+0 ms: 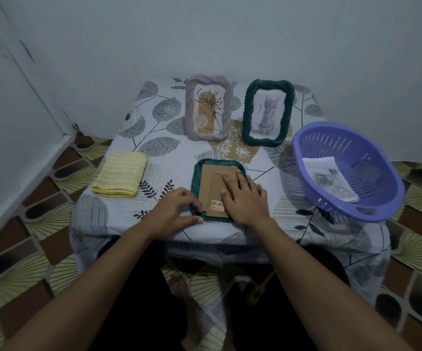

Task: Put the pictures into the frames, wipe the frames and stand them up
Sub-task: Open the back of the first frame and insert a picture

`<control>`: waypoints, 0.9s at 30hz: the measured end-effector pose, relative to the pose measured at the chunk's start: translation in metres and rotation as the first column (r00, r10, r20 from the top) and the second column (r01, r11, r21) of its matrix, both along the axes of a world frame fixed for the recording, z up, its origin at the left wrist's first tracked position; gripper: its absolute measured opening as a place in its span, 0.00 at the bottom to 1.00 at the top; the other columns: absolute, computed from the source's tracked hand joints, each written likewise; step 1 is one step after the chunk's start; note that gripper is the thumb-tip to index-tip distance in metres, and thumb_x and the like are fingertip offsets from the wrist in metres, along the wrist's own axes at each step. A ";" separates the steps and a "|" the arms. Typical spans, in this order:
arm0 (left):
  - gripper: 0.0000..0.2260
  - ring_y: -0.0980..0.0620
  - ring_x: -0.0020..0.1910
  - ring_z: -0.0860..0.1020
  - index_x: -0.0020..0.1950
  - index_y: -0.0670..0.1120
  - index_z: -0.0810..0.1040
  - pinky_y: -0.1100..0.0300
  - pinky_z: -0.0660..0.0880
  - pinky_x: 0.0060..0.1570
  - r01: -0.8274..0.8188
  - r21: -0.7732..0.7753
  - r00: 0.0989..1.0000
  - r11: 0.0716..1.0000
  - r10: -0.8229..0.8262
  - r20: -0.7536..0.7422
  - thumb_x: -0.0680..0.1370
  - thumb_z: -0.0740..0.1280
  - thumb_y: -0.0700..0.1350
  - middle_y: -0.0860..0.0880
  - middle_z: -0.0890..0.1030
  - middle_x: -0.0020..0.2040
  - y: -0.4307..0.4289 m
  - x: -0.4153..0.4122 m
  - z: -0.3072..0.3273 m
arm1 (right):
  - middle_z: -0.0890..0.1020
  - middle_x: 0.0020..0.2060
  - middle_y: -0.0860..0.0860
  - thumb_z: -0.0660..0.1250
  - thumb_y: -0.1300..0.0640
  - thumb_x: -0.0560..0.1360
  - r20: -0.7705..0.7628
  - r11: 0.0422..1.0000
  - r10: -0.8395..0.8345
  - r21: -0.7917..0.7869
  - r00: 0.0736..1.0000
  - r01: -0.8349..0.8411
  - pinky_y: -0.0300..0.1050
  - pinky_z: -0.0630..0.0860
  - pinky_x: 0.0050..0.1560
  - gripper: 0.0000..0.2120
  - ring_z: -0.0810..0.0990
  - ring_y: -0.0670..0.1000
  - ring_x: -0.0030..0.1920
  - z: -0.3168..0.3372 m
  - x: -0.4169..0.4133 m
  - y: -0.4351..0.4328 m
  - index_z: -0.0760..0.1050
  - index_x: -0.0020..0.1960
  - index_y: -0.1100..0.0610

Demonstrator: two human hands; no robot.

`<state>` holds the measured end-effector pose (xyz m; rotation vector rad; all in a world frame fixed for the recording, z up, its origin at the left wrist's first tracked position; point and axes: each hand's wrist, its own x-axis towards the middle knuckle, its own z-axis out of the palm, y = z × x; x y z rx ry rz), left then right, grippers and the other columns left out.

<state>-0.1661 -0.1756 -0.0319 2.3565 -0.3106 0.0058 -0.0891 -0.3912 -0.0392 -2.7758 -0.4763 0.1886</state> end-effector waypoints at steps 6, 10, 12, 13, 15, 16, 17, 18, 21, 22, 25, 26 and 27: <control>0.08 0.57 0.56 0.72 0.47 0.55 0.83 0.67 0.67 0.57 0.002 0.001 1.000 1.000 -0.002 0.001 0.71 0.78 0.51 0.52 0.74 0.52 0.000 0.002 -0.002 | 0.49 0.81 0.48 0.46 0.41 0.83 -0.001 1.000 -0.007 0.002 1.000 0.007 0.58 0.44 0.77 0.25 0.47 0.54 0.80 0.001 -0.002 0.000 0.49 0.80 0.39; 0.07 0.58 0.62 0.70 0.44 0.54 0.84 0.70 0.64 0.61 -0.008 -0.031 0.998 0.999 0.006 -0.066 0.69 0.79 0.50 0.53 0.71 0.59 0.000 0.005 0.003 | 0.49 0.81 0.48 0.46 0.41 0.83 0.002 1.000 -0.005 0.004 1.000 0.005 0.58 0.44 0.77 0.25 0.47 0.54 0.80 0.001 -0.001 0.000 0.49 0.80 0.39; 0.07 0.58 0.65 0.69 0.43 0.54 0.84 0.62 0.64 0.65 -0.058 -0.074 0.993 0.996 0.050 -0.105 0.70 0.79 0.52 0.54 0.69 0.64 -0.001 0.009 0.007 | 0.49 0.81 0.48 0.46 0.41 0.83 0.006 1.000 -0.003 0.004 1.000 0.003 0.58 0.45 0.77 0.25 0.47 0.54 0.80 0.000 -0.001 0.000 0.49 0.80 0.39; 0.07 0.58 0.65 0.70 0.44 0.55 0.84 0.58 0.65 0.66 -0.096 -0.103 0.991 0.990 0.086 -0.098 0.70 0.78 0.54 0.53 0.69 0.65 -0.001 0.013 0.008 | 0.49 0.81 0.48 0.46 0.40 0.83 0.007 1.000 -0.002 0.007 1.000 0.002 0.59 0.45 0.77 0.25 0.47 0.54 0.80 0.000 -0.001 0.000 0.49 0.80 0.39; 0.15 0.54 0.67 0.70 0.52 0.56 0.82 0.52 0.65 0.69 -0.191 -0.107 0.981 0.976 0.188 -0.039 0.70 0.73 0.61 0.51 0.69 0.67 -0.003 0.021 0.008 | 0.49 0.81 0.48 0.46 0.40 0.83 0.007 1.000 -0.001 0.012 1.000 0.001 0.59 0.45 0.77 0.26 0.47 0.54 0.80 -0.001 0.000 0.000 0.49 0.80 0.39; 0.22 0.50 0.69 0.69 0.58 0.56 0.80 0.48 0.65 0.70 -0.246 -0.063 0.969 0.967 0.245 -0.017 0.69 0.69 0.66 0.50 0.68 0.68 -0.004 0.026 0.007 | 0.49 0.81 0.48 0.46 0.40 0.83 0.006 1.000 -0.002 0.013 1.000 0.002 0.59 0.45 0.77 0.25 0.47 0.54 0.80 -0.002 0.000 0.000 0.49 0.80 0.39; 0.30 0.47 0.71 0.67 0.65 0.56 0.76 0.45 0.64 0.71 -0.295 0.008 0.955 0.955 0.295 -0.004 0.68 0.63 0.69 0.48 0.68 0.71 -0.005 0.031 0.006 | 0.49 0.81 0.48 0.46 0.40 0.83 0.004 1.000 -0.003 0.014 1.000 0.003 0.59 0.44 0.77 0.25 0.47 0.54 0.80 -0.002 0.000 0.000 0.50 0.80 0.39; 0.36 0.44 0.73 0.64 0.71 0.54 0.72 0.43 0.62 0.72 -0.332 0.088 0.943 0.939 0.333 0.002 0.68 0.59 0.72 0.47 0.66 0.74 -0.006 0.036 0.004 | 0.49 0.81 0.48 0.45 0.40 0.83 0.003 1.000 -0.004 0.014 1.000 0.004 0.59 0.44 0.77 0.25 0.47 0.54 0.80 -0.001 0.000 0.000 0.50 0.80 0.39; 0.44 0.44 0.80 0.52 0.81 0.50 0.53 0.41 0.50 0.76 -0.364 0.278 0.920 0.889 0.390 -0.042 0.72 0.50 0.74 0.47 0.55 0.81 -0.013 0.044 -0.004 | 0.49 0.81 0.48 0.46 0.40 0.83 0.002 1.000 -0.005 0.016 1.000 0.005 0.59 0.44 0.77 0.25 0.47 0.54 0.80 -0.001 -0.001 0.000 0.50 0.80 0.39; 0.44 0.44 0.80 0.49 0.82 0.49 0.48 0.41 0.46 0.76 -0.355 0.322 0.918 0.878 0.392 -0.056 0.73 0.48 0.74 0.47 0.52 0.82 -0.016 0.046 -0.006 | 0.49 0.81 0.48 0.46 0.40 0.83 0.001 1.000 -0.007 0.017 1.000 0.007 0.59 0.44 0.77 0.25 0.47 0.54 0.80 -0.001 0.000 0.000 0.50 0.80 0.39; 0.44 0.45 0.81 0.47 0.82 0.48 0.44 0.39 0.42 0.76 -0.338 0.421 0.915 0.842 0.399 -0.063 0.75 0.46 0.75 0.48 0.49 0.82 -0.023 0.048 -0.011 | 0.49 0.81 0.48 0.47 0.40 0.83 -0.003 1.000 -0.011 0.018 1.000 0.011 0.59 0.44 0.77 0.25 0.47 0.54 0.80 0.000 -0.001 0.001 0.50 0.80 0.38; 0.45 0.45 0.81 0.47 0.82 0.48 0.45 0.39 0.42 0.76 -0.339 0.444 0.913 0.830 0.404 -0.058 0.75 0.46 0.75 0.49 0.50 0.82 -0.024 0.048 -0.012 | 0.49 0.81 0.48 0.47 0.40 0.83 0.001 1.000 -0.010 0.018 1.000 0.010 0.59 0.44 0.77 0.25 0.47 0.54 0.80 0.000 -0.001 0.001 0.50 0.80 0.38; 0.46 0.45 0.81 0.47 0.82 0.48 0.45 0.39 0.42 0.76 -0.343 0.459 0.911 0.819 0.409 -0.048 0.74 0.46 0.76 0.49 0.50 0.82 -0.024 0.048 -0.012 | 0.49 0.81 0.48 0.47 0.40 0.83 0.005 1.000 -0.009 0.018 1.000 0.009 0.59 0.44 0.77 0.25 0.47 0.54 0.80 0.000 -0.001 0.001 0.50 0.80 0.38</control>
